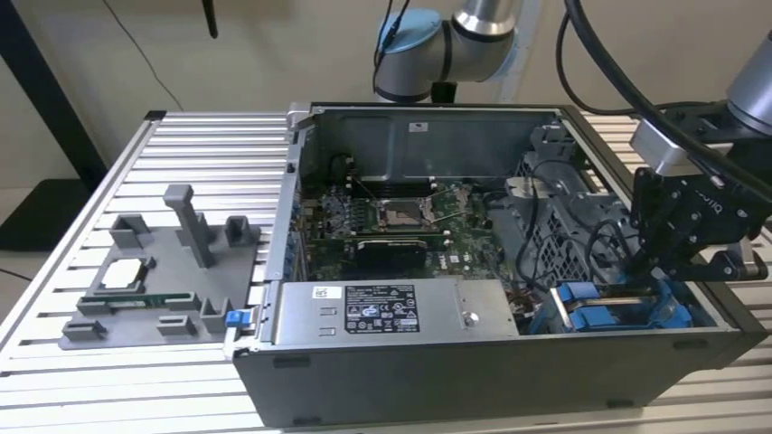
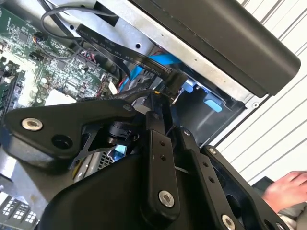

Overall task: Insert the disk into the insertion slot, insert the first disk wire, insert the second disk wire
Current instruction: 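Insert the first disk wire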

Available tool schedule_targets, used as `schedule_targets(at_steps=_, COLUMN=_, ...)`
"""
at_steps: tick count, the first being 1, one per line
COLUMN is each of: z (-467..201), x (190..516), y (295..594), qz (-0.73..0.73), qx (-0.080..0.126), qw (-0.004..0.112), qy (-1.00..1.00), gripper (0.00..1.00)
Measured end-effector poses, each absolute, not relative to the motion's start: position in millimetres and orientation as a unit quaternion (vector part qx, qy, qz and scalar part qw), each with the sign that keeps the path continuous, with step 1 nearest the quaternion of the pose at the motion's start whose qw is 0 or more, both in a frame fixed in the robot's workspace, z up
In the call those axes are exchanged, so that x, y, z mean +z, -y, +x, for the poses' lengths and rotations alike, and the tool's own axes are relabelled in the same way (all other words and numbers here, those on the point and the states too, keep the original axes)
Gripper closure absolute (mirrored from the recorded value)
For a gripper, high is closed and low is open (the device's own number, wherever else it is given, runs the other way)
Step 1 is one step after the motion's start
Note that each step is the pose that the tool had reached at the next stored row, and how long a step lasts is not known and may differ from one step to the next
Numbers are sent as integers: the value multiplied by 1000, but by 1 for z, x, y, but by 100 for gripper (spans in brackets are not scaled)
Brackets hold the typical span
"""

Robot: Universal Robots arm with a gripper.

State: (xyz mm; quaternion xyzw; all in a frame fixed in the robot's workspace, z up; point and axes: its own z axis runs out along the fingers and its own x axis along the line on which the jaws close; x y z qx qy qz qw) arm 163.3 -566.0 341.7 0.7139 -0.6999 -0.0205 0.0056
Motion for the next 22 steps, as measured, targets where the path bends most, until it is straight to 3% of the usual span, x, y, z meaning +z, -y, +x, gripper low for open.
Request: schedule_targets(at_steps=22, z=164, x=334, y=566, qz=698, qx=-20, qw=6, qy=716, gripper=100)
